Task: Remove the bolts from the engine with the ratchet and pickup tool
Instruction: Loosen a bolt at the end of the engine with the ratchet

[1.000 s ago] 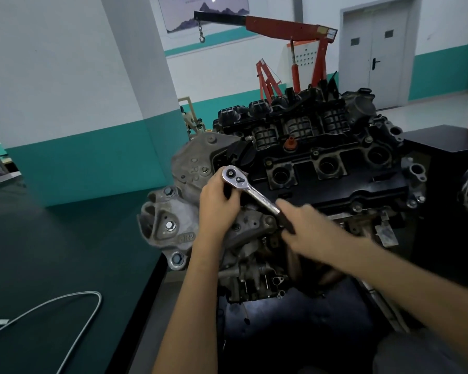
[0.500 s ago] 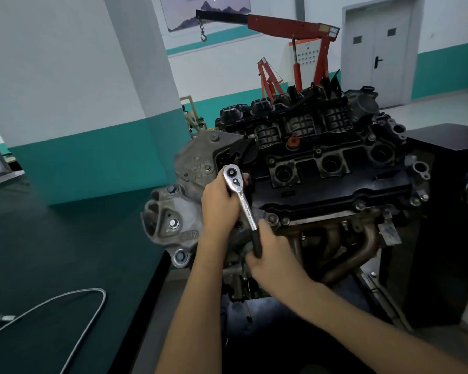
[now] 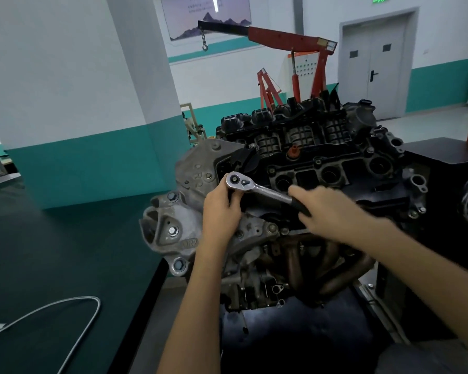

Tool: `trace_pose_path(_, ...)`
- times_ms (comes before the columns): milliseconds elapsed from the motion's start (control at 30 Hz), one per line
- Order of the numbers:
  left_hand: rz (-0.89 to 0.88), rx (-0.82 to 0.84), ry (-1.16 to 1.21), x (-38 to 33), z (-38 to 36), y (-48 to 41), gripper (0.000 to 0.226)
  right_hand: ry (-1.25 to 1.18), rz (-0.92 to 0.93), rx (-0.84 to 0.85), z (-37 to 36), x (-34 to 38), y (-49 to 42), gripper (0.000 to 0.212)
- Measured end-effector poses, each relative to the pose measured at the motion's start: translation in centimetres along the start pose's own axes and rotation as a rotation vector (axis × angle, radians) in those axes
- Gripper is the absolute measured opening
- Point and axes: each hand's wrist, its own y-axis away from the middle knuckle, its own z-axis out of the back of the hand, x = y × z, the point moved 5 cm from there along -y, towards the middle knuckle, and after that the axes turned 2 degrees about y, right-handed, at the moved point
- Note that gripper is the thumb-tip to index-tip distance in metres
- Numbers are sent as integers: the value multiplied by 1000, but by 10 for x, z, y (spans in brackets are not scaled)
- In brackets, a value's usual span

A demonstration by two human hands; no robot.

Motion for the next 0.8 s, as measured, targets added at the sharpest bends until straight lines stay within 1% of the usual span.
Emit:
trace_pose_path(33, 14, -8, -11, 1, -1, 0, 12, -109, -54, -9, -9, 11, 11, 27)
trace_pose_path(133, 7, -5, -56, 1, -2, -2, 13, -645, -222, 17, -43, 59, 38, 23)
trace_pose_path(167, 6, -7, -46, 1, -2, -2, 14, -751, -270, -9, -52, 75, 40, 24)
trace_pose_path(233, 32, -8, 0, 3, -3, -1, 11, -816, -339, -71, -64, 102, 38, 26)
trace_pose_path(300, 60, -7, 55, 5, -1, 0, 16, -869, -338, -79, -69, 116, 34, 31)
trace_pose_path(333, 60, -3, 83, 5, -1, 1, 22, -866, -326, -63, -68, 114, 32, 32)
trace_pose_path(400, 28, 15, 132, 2, 1, 1, 27, -810, -273, -3, -62, 97, 32, 27)
trace_pose_path(467, -16, 50, 164, -1, 2, 0, 30, -709, -169, 83, -47, 69, 30, 26)
trace_pose_path(500, -26, 71, 177, -2, 3, 0, 30, -593, -118, 118, -38, 52, 26, 26)
trace_pose_path(600, -45, 92, 140, -2, 2, -2, 16, -70, 1, 138, -2, 1, 0, 34)
trace_pose_path(633, -42, 79, 119, -2, 1, -3, 15, 50, 38, 115, 7, -8, -9, 35)
trace_pose_path(667, -27, 55, 102, -2, 0, -3, 15, 105, 69, 83, 14, -11, -16, 33)
trace_pose_path(733, 21, -16, 94, 0, 1, -2, 14, 81, 54, 36, 12, -4, -13, 29)
trace_pose_path(767, 31, -45, 88, 1, 2, -2, 15, 11, 12, 20, 3, 3, -5, 29)
trace_pose_path(800, 26, -54, 74, 1, 2, -2, 17, -113, -50, 13, -8, 14, 8, 29)
